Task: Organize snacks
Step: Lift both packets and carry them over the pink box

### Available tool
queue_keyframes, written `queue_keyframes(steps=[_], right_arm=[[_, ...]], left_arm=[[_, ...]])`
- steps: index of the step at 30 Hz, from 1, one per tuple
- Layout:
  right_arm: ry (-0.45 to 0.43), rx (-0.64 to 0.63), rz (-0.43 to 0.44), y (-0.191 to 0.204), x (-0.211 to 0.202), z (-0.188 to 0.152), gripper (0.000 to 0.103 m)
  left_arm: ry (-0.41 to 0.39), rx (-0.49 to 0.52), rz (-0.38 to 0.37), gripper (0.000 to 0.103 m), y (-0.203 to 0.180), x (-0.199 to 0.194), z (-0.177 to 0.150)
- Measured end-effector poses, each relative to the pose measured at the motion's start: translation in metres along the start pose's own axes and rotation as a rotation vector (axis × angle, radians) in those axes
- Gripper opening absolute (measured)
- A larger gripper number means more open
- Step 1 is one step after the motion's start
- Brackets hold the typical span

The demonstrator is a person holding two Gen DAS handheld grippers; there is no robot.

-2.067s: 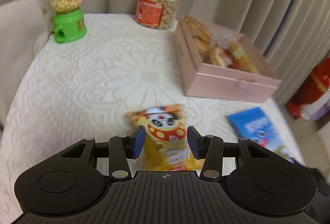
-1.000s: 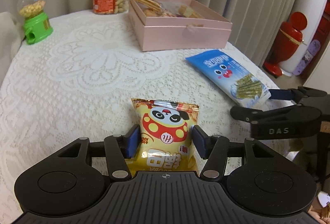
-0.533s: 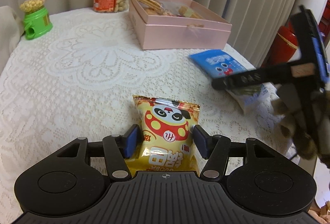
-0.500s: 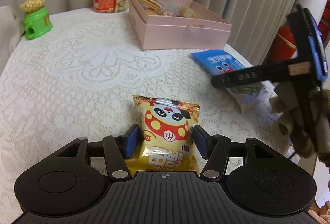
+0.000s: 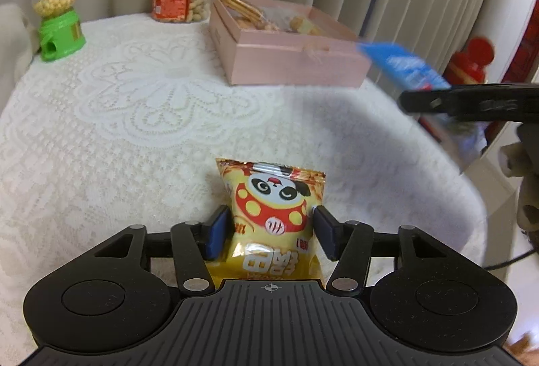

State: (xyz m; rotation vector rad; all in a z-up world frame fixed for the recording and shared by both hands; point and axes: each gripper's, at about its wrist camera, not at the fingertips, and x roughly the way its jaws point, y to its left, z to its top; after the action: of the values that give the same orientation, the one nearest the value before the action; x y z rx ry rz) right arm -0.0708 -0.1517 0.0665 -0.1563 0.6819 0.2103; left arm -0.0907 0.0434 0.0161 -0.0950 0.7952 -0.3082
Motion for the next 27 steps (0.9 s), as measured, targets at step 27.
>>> queue_keyframes(steps=[27], right_arm=[[-0.262,0.109,0.038,-0.063,-0.009,0.174,0.084]], left_arm=[[-0.260,-0.272,-0.176,0.054,0.074,0.068,0.205]])
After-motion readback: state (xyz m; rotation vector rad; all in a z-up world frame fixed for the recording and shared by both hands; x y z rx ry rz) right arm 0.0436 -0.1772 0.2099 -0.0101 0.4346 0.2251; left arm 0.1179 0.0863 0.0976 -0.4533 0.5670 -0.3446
